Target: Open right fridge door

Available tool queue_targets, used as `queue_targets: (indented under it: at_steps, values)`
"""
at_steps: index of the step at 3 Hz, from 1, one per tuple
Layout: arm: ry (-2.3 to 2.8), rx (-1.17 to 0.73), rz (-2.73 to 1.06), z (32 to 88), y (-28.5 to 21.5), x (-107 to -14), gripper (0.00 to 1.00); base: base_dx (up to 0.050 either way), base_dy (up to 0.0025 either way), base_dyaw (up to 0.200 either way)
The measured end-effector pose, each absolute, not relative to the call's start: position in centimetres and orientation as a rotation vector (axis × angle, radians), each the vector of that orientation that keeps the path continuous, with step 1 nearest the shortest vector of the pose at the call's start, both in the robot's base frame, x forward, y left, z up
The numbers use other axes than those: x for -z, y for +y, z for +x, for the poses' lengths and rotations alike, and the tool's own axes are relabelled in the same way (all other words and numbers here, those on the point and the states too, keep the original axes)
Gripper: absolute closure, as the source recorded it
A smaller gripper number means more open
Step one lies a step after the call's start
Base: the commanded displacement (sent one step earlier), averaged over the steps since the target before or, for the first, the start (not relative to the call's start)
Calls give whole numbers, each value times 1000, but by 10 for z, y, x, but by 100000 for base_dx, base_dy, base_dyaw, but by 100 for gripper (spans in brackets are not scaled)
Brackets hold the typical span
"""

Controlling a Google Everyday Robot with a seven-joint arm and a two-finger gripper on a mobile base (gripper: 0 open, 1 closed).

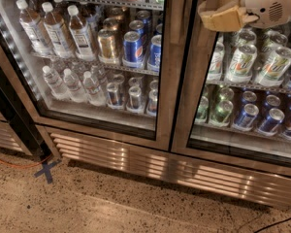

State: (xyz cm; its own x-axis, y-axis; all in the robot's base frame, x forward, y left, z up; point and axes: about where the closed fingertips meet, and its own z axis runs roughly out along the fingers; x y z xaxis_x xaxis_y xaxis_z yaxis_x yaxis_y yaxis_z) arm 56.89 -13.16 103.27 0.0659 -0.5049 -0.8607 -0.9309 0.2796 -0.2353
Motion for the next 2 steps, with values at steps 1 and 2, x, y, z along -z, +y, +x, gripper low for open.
queue_targets:
  at_steps: [1,2]
  values:
    - [1583,-553,-1365,569,-131,-1033,100,0,0,0]
    - [1593,-551,-1367,571,-133,-1033,100,0,0,0]
